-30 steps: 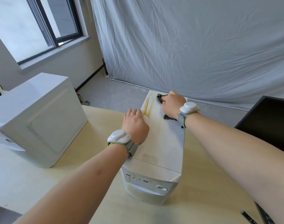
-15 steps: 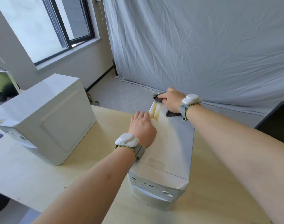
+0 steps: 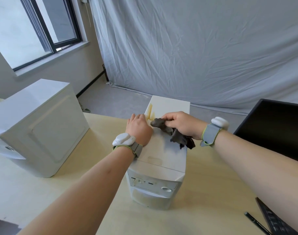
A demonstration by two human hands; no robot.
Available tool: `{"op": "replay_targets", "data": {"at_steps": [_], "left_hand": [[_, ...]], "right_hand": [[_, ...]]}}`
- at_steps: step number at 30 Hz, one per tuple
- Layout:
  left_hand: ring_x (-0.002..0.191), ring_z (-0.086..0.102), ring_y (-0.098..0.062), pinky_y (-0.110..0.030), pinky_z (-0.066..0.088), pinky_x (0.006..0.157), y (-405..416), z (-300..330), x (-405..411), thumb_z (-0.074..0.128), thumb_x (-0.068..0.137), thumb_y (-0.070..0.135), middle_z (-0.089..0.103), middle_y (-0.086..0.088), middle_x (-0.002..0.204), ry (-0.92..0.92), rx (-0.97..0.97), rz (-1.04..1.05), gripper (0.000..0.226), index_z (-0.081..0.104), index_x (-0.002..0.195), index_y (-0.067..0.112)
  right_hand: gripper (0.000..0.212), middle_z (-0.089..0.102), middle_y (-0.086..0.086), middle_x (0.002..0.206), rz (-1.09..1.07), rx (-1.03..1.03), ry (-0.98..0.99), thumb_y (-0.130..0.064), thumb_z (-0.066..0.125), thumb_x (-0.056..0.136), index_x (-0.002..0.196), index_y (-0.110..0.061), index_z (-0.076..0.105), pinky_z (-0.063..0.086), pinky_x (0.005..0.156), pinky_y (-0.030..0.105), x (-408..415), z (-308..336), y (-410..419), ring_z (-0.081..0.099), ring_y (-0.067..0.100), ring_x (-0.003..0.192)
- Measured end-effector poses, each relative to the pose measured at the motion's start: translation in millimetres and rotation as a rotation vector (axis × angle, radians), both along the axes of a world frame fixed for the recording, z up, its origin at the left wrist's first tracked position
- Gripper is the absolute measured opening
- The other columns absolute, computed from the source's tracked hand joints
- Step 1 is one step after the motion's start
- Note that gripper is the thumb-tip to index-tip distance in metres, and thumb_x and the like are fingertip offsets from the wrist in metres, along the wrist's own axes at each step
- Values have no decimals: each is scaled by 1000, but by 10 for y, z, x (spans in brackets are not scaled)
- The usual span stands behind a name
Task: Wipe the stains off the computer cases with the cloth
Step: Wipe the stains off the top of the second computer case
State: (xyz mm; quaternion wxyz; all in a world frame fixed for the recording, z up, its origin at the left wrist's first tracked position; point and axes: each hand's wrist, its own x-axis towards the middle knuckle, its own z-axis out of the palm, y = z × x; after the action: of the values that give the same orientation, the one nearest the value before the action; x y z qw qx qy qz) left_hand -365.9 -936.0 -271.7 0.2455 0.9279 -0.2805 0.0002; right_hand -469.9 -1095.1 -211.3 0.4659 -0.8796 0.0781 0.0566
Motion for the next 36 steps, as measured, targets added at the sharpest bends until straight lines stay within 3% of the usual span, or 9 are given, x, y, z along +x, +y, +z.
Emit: {"op": "replay_targets", "data": {"at_steps": [2, 6, 12, 15, 19, 24, 27, 31, 36], "left_hand": [[108, 42, -30, -39, 36, 96, 10, 35, -18, 39, 81, 2, 60, -10, 109, 29, -7, 4, 20, 51, 95, 10], [103, 40, -28, -38, 36, 94, 21, 88, -68, 37, 78, 0, 53, -3, 94, 58, -6, 32, 16, 43, 85, 13], [92, 45, -33, -41, 38, 79, 60, 128, -86, 36, 96, 8, 45, -3, 79, 166, -211, 68, 19, 38, 78, 13], [66, 36, -22, -38, 31, 63, 129, 225, -180, 29, 108, 35, 40, 0, 70, 277, -498, 107, 41, 34, 74, 14], [72, 38, -11, -28, 33, 65, 185, 251, -230, 28, 109, 46, 41, 14, 72, 286, -671, 78, 39, 43, 83, 22], [93, 37, -12, -29, 31, 82, 182, 158, -172, 27, 109, 49, 42, 18, 82, 256, -635, 63, 35, 47, 85, 33], [102, 45, -14, -29, 32, 92, 164, 128, -161, 26, 109, 46, 53, 14, 105, 295, -627, 82, 47, 60, 118, 15], [115, 49, -32, -35, 37, 91, 91, 157, -131, 38, 96, 8, 54, -9, 123, 224, -216, 163, 27, 48, 122, 4], [109, 51, -36, -36, 39, 82, 43, 139, -112, 40, 84, -1, 52, -14, 110, 210, -74, 156, 14, 50, 92, 3]], "right_hand": [[22, 71, 8, 101, -171, 55, -20, -9, 51, 100, 108, -16, 70, 50, 78, 32, -3, 59, -97, 65, 24, 91], [43, 56, 15, 142, -413, -552, -7, -23, 41, 102, 143, -13, 50, 43, 100, 37, 111, 42, -198, 53, 35, 127], [52, 35, 11, 153, -36, -823, 19, -43, 37, 103, 140, -7, 40, 20, 120, 42, 66, -352, 211, 22, 29, 147], [46, 43, 11, 143, 39, -799, -31, -42, 39, 104, 132, -6, 46, 23, 116, 41, -5, -292, 315, 31, 32, 141], [51, 36, 15, 159, 247, -710, -132, -30, 42, 105, 149, -3, 42, 18, 122, 38, -307, -293, 640, 26, 28, 149], [51, 35, 0, 161, 308, -644, -214, -15, 51, 101, 152, -14, 43, 2, 115, 9, -567, -297, 527, 25, 14, 151], [47, 41, 8, 158, 137, -691, -171, -10, 48, 101, 148, -7, 47, 13, 120, 21, -355, -313, 300, 31, 23, 148], [37, 45, 12, 151, -47, -742, -74, -8, 42, 101, 137, -3, 52, 27, 116, 37, 135, -365, 60, 34, 29, 145], [37, 44, 14, 150, -87, -778, -8, -9, 40, 102, 136, -3, 49, 31, 113, 41, 695, -314, -124, 37, 32, 140]]}}
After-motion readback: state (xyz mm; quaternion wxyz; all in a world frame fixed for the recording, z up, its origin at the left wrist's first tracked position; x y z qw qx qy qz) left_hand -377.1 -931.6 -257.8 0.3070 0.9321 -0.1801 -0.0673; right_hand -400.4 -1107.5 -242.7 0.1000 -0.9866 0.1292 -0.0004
